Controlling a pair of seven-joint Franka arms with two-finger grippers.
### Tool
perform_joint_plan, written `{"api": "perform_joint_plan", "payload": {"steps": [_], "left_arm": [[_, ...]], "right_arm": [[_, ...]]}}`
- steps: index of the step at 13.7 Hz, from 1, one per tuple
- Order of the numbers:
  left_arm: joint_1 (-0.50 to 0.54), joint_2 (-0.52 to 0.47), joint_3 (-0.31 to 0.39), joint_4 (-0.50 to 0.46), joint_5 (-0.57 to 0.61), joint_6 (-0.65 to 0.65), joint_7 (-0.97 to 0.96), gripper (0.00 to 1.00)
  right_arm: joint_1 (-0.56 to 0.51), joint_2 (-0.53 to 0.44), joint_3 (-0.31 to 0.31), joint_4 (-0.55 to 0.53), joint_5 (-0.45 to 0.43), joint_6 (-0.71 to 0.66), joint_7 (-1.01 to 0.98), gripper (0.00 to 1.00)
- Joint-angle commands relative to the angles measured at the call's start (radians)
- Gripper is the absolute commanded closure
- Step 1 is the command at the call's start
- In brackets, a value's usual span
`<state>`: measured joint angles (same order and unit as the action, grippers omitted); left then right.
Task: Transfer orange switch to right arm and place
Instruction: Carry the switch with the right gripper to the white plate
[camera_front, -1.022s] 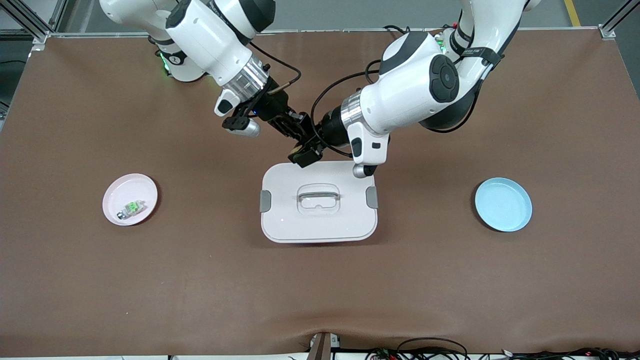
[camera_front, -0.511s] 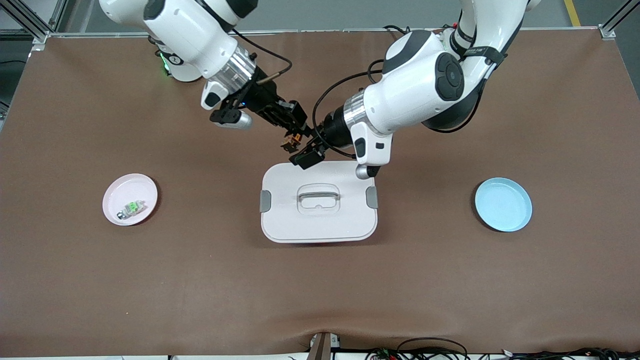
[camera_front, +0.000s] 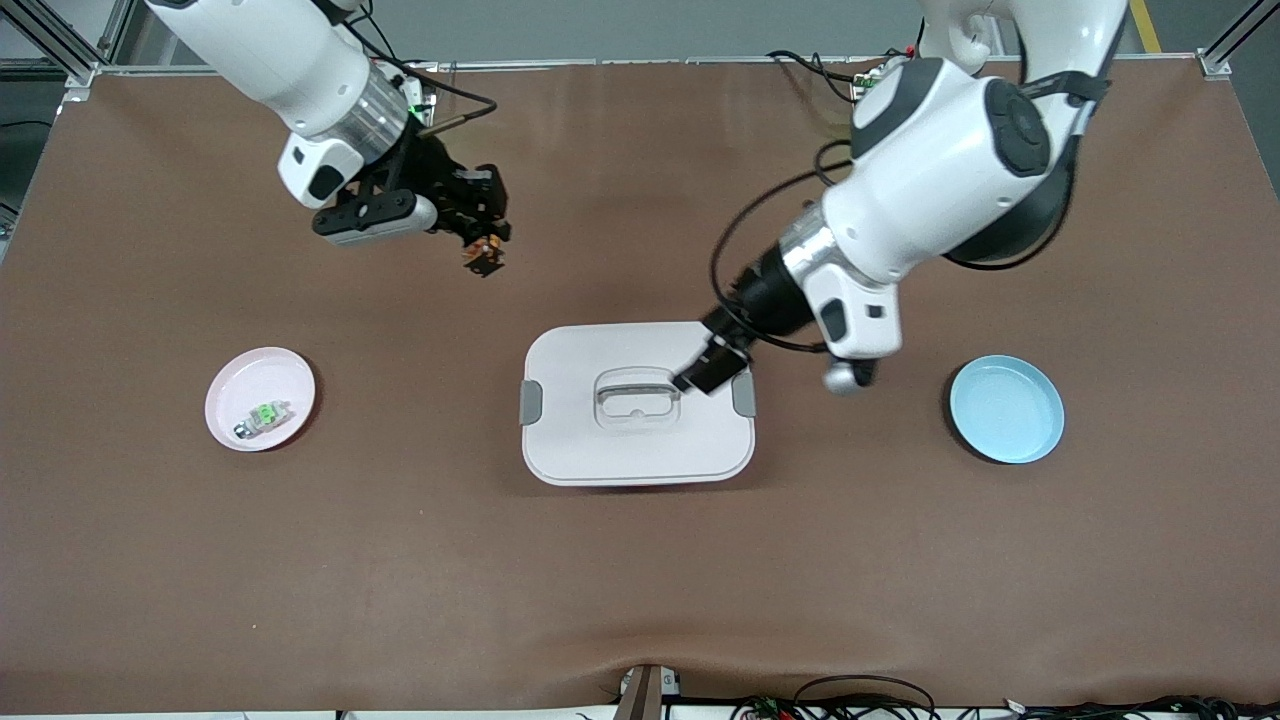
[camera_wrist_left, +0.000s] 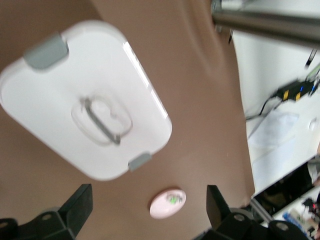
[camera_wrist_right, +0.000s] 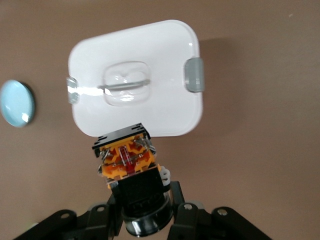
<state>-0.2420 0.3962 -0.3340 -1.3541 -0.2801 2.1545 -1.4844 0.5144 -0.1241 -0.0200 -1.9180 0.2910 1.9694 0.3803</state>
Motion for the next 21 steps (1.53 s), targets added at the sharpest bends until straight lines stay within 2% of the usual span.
{"api": "perform_joint_plan", "payload": {"steps": [1, 3, 8, 11, 15, 17, 21], "left_arm": [[0.062, -0.014, 0.009, -0.013, 0.129, -0.045, 0.033, 0.0], [0.117, -0.014, 0.009, -0.016, 0.195, -0.088, 0.084, 0.0], [0.248, -0.031, 0.009, -0.014, 0.418, -0.275, 0.31, 0.0], [0.322, -0.083, 0.007, -0.014, 0.427, -0.359, 0.49, 0.0], [0.365, -0.166, 0.012, -0.017, 0.415, -0.479, 0.737, 0.0], [0.339, -0.215, 0.067, -0.026, 0.409, -0.545, 0.855, 0.0], [0.256, -0.359, 0.202, -0.158, 0.342, -0.562, 1.019, 0.0]], "right_arm": [[-0.082, -0.031, 0.014, -0.009, -0.081, -0.088, -0.203, 1.0], [-0.137, -0.034, 0.014, -0.009, -0.15, -0.128, -0.367, 1.0], [-0.284, -0.023, 0.015, -0.013, -0.28, -0.124, -0.795, 1.0], [-0.342, 0.001, 0.015, -0.016, -0.348, -0.096, -0.932, 1.0], [-0.451, 0.053, 0.015, -0.056, -0.354, 0.011, -1.167, 1.0], [-0.517, 0.119, 0.015, -0.055, -0.352, 0.049, -1.291, 1.0], [-0.622, 0.257, 0.015, -0.053, -0.352, 0.176, -1.521, 1.0]]}}
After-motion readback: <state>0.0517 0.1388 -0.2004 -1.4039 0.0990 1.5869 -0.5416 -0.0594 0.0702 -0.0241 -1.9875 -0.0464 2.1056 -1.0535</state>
